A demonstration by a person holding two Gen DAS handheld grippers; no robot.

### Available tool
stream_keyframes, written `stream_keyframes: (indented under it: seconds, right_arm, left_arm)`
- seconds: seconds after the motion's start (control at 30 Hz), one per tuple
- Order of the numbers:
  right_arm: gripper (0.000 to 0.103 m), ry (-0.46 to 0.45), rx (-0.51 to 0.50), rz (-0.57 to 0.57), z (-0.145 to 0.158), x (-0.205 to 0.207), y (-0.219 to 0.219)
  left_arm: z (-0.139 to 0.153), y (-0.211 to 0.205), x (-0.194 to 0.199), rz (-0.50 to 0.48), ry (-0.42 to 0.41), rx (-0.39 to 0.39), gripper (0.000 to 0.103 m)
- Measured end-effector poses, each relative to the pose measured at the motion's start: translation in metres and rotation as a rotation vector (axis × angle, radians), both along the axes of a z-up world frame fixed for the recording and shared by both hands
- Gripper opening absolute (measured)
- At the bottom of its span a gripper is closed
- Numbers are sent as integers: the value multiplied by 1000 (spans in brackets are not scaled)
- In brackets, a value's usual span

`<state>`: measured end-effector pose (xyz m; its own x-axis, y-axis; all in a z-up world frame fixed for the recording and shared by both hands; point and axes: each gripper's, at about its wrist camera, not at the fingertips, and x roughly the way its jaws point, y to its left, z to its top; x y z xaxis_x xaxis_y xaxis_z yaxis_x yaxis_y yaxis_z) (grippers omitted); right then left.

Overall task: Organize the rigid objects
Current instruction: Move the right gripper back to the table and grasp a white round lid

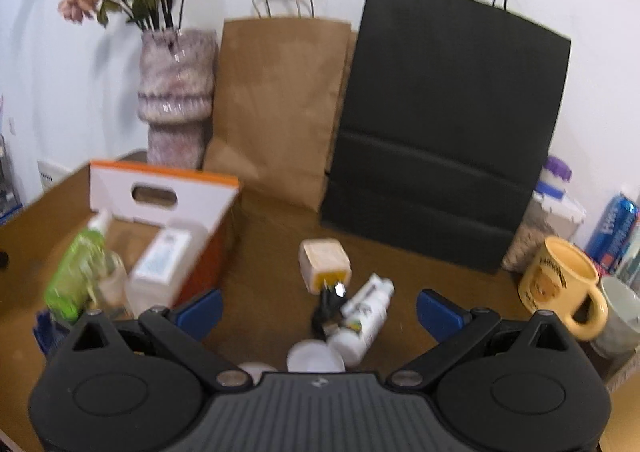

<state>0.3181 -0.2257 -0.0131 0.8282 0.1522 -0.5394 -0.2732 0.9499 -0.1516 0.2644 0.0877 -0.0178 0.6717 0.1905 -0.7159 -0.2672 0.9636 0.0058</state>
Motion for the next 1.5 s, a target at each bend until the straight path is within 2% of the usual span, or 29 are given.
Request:
stream_keyframes:
  seconds: [0.27, 0.5, 0.73, 0.8, 0.87, 1.03, 1.5]
  right_arm:
    - [103, 95, -21, -3, -30, -10, -13]
    - [103, 111, 4, 22, -40, -16, -13]
    - [79, 146, 28, 79, -49, -12, -8]
    - [71, 150, 40, 101, -51, -11, -7]
    - [57, 150, 51, 119, -52, -11, -6]
    - [39, 146, 62, 149, -54, -12, -3]
    - [39, 116, 59, 123, -45, -16, -10]
  left_arm:
    - [0, 0, 0, 0, 0, 1, 10]
    - [0, 0, 0, 0, 0, 1, 10]
    - [0, 0, 0, 0, 0, 0, 10]
    - [0, 0, 0, 0, 0, 1, 10]
    - [0, 0, 0, 0, 0, 1, 10]
    - [0, 0, 0, 0, 0, 1, 10]
    - [0, 0, 0, 0, 0, 1, 10]
